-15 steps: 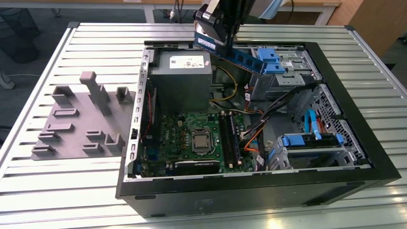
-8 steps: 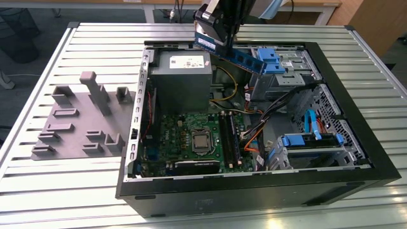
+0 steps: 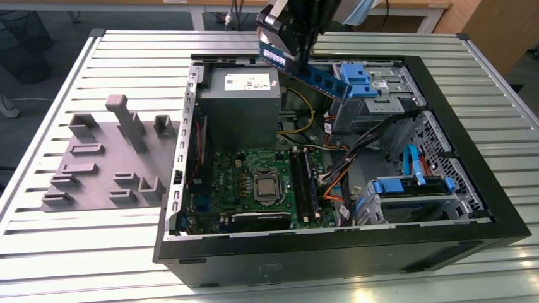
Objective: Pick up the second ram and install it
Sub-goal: 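Insert the second ram into the second slot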
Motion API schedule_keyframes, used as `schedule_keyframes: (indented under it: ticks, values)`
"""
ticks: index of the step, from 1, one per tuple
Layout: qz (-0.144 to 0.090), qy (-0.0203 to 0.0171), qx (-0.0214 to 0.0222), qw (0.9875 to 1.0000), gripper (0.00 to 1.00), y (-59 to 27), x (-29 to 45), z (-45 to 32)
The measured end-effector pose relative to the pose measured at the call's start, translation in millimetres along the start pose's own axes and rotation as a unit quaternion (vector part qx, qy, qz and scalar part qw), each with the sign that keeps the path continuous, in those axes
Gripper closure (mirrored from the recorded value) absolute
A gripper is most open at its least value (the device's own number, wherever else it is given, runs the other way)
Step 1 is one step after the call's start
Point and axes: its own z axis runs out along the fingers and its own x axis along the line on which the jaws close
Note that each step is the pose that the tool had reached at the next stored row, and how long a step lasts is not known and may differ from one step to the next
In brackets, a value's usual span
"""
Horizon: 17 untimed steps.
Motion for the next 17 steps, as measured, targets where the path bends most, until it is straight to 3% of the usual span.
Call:
schedule_keyframes:
  ticks: [10, 17]
  values:
    - [0.038, -0.0011, 0.0006, 0.9993, 0.86, -0.1, -0.1, 1.0]
    - [0.078, -0.002, 0.0013, 0.997, 0.86, -0.2, -0.1, 2.3]
